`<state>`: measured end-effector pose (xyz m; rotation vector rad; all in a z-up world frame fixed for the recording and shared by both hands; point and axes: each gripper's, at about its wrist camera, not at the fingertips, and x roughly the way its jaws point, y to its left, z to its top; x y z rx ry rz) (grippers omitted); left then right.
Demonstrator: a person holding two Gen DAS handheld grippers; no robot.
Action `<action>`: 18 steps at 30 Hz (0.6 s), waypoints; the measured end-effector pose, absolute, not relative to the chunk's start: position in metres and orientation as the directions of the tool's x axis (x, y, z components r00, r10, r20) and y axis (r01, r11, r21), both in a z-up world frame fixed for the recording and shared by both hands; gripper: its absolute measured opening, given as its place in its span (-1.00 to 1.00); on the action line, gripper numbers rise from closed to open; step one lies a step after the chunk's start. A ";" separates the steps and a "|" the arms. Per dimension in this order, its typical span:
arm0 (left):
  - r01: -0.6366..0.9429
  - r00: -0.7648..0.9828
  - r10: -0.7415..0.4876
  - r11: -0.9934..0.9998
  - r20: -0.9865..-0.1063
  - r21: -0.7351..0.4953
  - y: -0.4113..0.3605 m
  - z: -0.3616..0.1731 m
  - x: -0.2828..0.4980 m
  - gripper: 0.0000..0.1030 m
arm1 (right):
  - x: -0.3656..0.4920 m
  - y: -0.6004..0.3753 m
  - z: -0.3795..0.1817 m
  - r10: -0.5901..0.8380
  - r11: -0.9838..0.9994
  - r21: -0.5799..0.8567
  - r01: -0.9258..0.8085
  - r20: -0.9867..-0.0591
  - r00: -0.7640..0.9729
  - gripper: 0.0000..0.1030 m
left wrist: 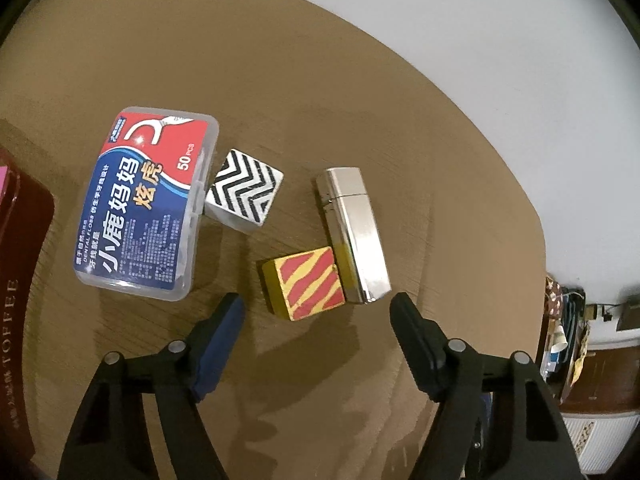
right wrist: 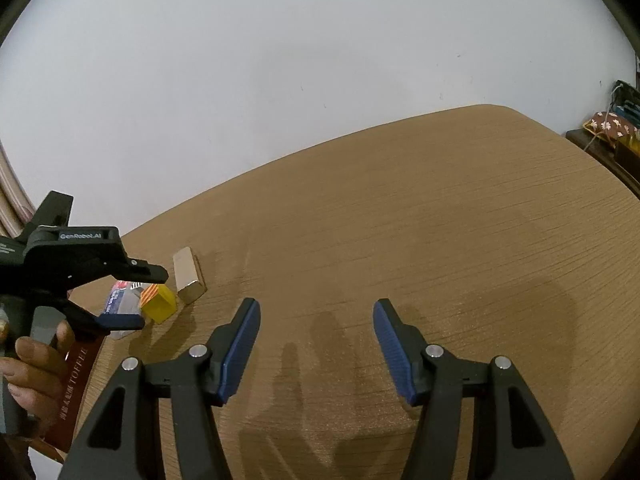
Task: Organize rigid objects
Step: 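Grasp the yellow-red striped cube with the left gripper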
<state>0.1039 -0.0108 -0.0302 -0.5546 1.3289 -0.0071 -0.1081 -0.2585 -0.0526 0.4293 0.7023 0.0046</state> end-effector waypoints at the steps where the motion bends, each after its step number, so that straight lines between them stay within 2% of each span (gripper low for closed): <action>1: -0.307 0.259 -0.314 0.870 -0.913 -0.386 -0.011 -0.032 0.104 0.31 | -0.109 -0.259 -0.052 0.147 0.913 0.385 0.138 -0.624 0.767 0.17; 7: -0.355 0.267 -0.293 0.856 -0.918 -0.376 0.001 -0.037 0.104 -0.04 | -0.108 -0.260 -0.052 0.149 0.913 0.385 0.137 -0.625 0.766 0.17; 9: -0.352 0.265 -0.296 0.856 -0.918 -0.378 0.004 -0.037 0.105 -0.31 | -0.108 -0.260 -0.053 0.148 0.913 0.385 0.137 -0.625 0.767 0.17; 18: -0.357 0.260 -0.273 0.864 -0.926 -0.355 -0.012 -0.039 0.118 -0.34 | -0.109 -0.260 -0.052 0.148 0.910 0.391 0.139 -0.619 0.771 0.17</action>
